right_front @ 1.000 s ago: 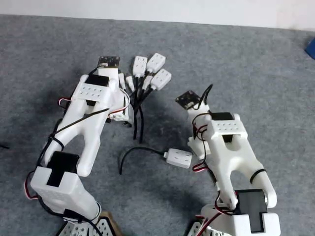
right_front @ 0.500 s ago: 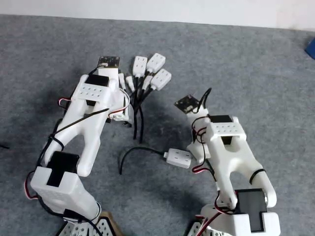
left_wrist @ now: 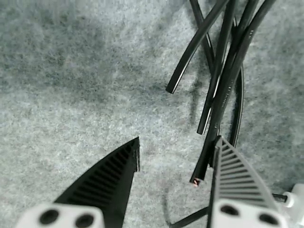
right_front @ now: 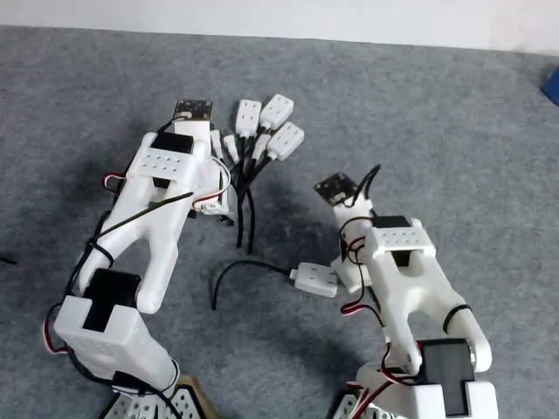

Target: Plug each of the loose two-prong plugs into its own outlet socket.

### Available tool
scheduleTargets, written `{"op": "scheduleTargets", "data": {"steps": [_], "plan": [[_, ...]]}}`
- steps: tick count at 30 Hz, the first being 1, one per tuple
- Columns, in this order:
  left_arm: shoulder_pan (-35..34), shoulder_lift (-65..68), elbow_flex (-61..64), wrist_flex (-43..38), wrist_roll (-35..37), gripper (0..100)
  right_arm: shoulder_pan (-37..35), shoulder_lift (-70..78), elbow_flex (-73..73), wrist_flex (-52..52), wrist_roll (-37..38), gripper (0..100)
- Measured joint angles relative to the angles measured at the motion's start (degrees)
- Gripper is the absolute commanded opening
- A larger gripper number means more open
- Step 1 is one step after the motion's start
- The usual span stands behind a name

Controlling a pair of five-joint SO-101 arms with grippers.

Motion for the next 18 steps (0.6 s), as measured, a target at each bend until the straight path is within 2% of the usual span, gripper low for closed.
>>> {"op": "scheduleTargets", "data": {"steps": [2,4,13,18], "plan": [[0.00,0.00,0.00,0.00,0.00,25,0.44,0.00,-0.35,-0.26,-0.44,0.5],[0.00,0.00,0.00,0.00,0.00,25,-0.09,-0.09,-0.35,-0.26,-0.53,2.6],[0.00,0.00,0.88,-0.09,0.00,25,-0.26,-0.18,-0.35,0.00,-0.53,0.5],[0.00,0.00,0.97,-0.18,-0.09,25,-1.05,-1.05,-4.31,9.85,-0.53,0.5]]}}
